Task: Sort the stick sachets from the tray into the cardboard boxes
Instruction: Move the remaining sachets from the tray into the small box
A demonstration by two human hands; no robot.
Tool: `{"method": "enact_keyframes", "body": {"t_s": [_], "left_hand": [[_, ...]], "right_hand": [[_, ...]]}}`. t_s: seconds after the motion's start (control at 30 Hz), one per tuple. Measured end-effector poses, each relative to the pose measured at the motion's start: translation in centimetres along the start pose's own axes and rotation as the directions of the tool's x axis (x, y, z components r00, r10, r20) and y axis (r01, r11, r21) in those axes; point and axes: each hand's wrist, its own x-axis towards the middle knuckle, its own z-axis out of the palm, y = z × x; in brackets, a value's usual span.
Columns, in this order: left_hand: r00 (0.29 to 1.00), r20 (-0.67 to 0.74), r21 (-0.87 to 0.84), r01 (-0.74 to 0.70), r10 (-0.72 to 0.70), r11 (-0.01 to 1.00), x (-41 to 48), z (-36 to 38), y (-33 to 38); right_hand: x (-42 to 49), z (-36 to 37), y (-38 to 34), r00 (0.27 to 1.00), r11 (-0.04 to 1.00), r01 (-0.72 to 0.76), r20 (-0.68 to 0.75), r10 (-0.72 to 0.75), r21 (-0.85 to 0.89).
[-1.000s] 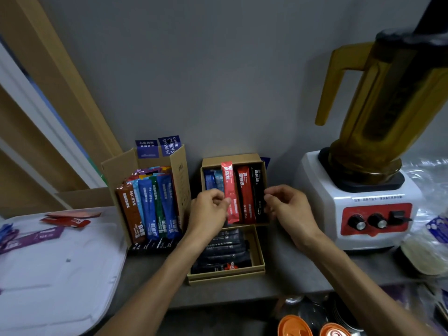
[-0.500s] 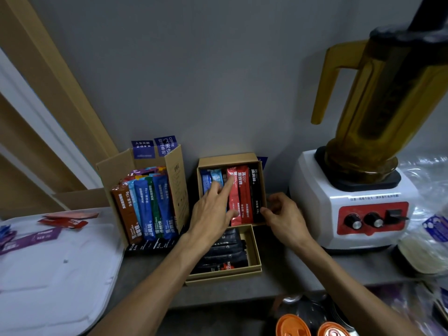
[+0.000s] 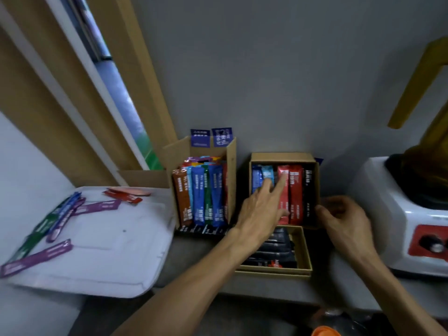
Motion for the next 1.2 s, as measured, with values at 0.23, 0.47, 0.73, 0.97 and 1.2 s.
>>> {"method": "enact_keyframes", "body": {"t_s": [0.23,0.47,0.73,0.97,1.2], "left_hand": [[0.958,-0.288,-0.137,-0.051,0.009,0.989,-11.4,-9.0,-8.1],[0.82,-0.131,0.155,0.572,-0.558,0.805,-24.5,-18.1,-30.3],[0.789,0.122,0.492,0.479,-0.602,0.727,-28.3,-19.2,-38.3],[0.83,-0.12,0.278,0.555,-0.545,0.784,-27.6,-21.0,-38.2],[0.691,-0.142,0.225,0.72,-0.709,0.656,-26.7,-18.9,-40.2]], "right_hand": [[-7.0,3.4,-10.1,0.941,0.947,0.303,0.121,-0.315,0.111],[-13.6,22.5,-19.7,0.663,0.811,0.583,0.55,-0.508,0.045],[-14.0,42.5,-24.5,0.59,0.692,0.702,0.68,-0.436,-0.166],[-12.5,47.8,-25.5,0.595,0.509,0.783,0.671,-0.442,-0.359],[-9.7,44.9,-25.1,0.716,0.542,0.694,0.526,-0.458,-0.473]]}}
